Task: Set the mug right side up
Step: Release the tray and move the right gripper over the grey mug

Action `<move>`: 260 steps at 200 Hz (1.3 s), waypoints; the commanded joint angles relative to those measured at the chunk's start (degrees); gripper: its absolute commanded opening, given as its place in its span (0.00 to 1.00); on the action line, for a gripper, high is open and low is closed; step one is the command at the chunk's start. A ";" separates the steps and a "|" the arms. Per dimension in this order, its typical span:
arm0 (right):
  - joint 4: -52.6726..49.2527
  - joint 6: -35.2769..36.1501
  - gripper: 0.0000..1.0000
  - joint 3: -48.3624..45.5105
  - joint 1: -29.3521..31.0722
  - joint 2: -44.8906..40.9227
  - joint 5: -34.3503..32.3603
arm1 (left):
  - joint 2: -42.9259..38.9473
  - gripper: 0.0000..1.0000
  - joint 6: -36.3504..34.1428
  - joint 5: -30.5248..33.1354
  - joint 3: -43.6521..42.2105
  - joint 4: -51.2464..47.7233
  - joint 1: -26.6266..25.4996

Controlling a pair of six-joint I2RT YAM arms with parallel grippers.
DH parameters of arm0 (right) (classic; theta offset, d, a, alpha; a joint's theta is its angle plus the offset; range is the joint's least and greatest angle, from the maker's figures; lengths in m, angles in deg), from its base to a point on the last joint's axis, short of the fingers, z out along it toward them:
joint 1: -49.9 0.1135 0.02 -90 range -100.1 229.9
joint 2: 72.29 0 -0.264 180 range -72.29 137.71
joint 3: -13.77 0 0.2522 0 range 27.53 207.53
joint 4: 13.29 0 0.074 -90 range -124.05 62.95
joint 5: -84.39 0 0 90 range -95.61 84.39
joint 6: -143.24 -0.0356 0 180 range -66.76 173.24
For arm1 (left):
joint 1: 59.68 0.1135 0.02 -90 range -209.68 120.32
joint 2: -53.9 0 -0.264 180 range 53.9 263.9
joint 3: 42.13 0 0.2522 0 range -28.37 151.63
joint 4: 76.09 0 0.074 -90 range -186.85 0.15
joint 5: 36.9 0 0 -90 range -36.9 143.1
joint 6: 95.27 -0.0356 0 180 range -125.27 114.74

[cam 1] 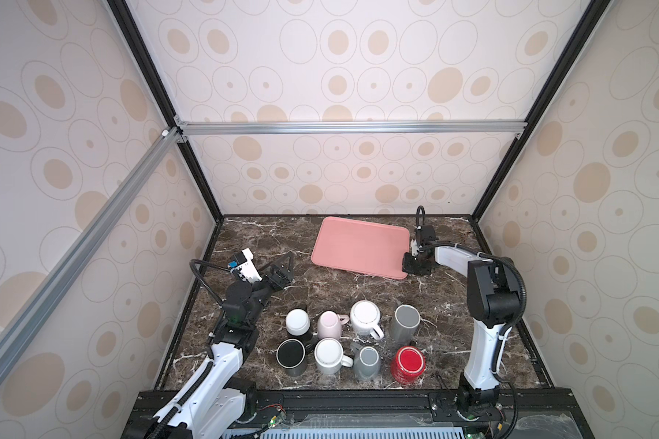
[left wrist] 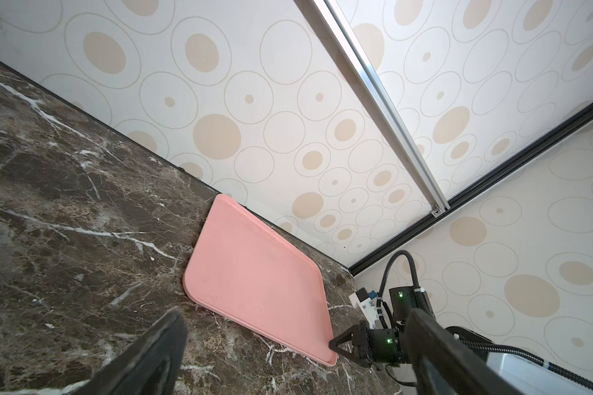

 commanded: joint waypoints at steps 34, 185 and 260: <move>0.56 2.12 0.00 -5.55 5.24 -5.94 -3.92 | -1.87 0.99 1.20 -0.71 -0.64 2.20 -0.23; -2.41 1.78 0.00 1.37 8.83 0.70 -8.37 | -4.23 0.99 0.06 -0.53 -1.47 0.21 -0.27; -1.20 2.02 0.33 0.81 8.81 -2.05 -9.25 | -3.48 0.99 -0.04 -1.17 -1.25 0.48 -0.28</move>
